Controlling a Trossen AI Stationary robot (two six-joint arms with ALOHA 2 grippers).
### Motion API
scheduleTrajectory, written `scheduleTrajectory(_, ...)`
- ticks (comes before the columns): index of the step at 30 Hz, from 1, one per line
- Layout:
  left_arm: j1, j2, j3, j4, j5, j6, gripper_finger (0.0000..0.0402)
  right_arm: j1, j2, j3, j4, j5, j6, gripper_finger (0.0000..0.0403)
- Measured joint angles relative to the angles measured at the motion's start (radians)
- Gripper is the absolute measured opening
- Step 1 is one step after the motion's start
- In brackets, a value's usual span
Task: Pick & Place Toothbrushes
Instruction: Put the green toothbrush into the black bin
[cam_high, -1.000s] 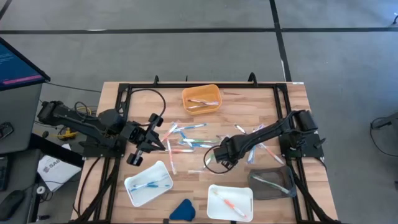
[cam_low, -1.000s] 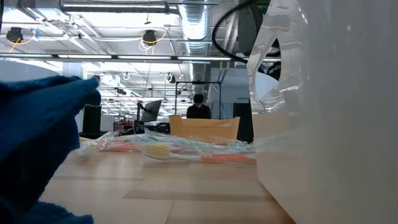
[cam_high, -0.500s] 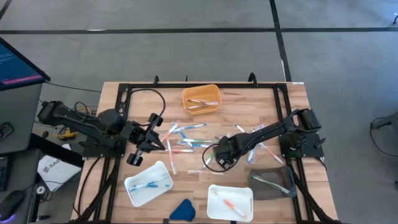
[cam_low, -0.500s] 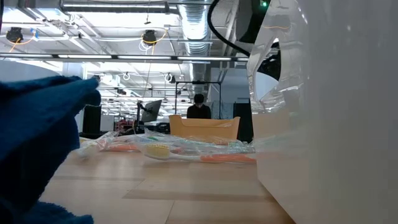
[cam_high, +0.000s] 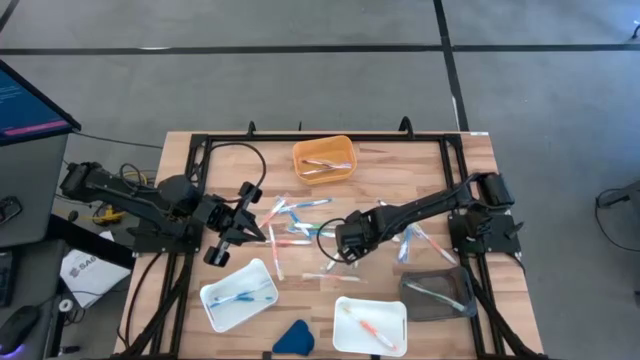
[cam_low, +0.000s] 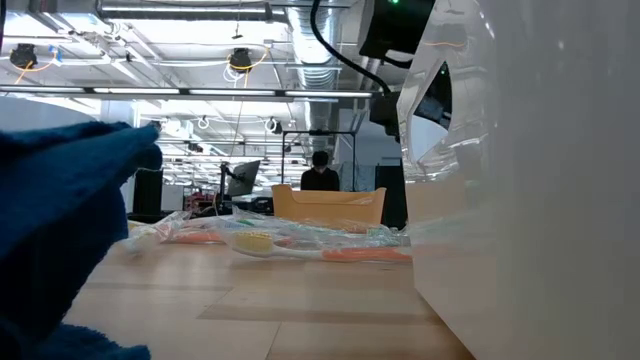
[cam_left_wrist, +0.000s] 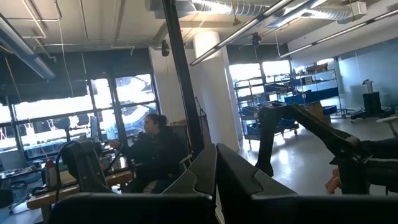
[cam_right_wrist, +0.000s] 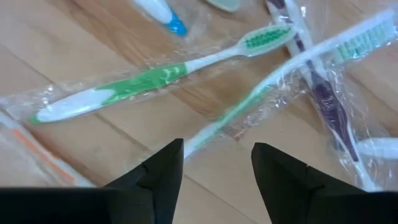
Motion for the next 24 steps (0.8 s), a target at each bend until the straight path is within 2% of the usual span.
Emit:
scheduleTrajectory(11,0.000,0.000,0.000,0.000,0.000,0.000,0.0001,-0.011,0.000,-0.012,0.077,0.013,-0.007,0.0198)
scheduleTrajectory(24,0.000,0.000,0.000,0.000,0.000,0.000,0.0001,-0.011,0.035,-0.013,0.040,0.055,0.007,0.0198)
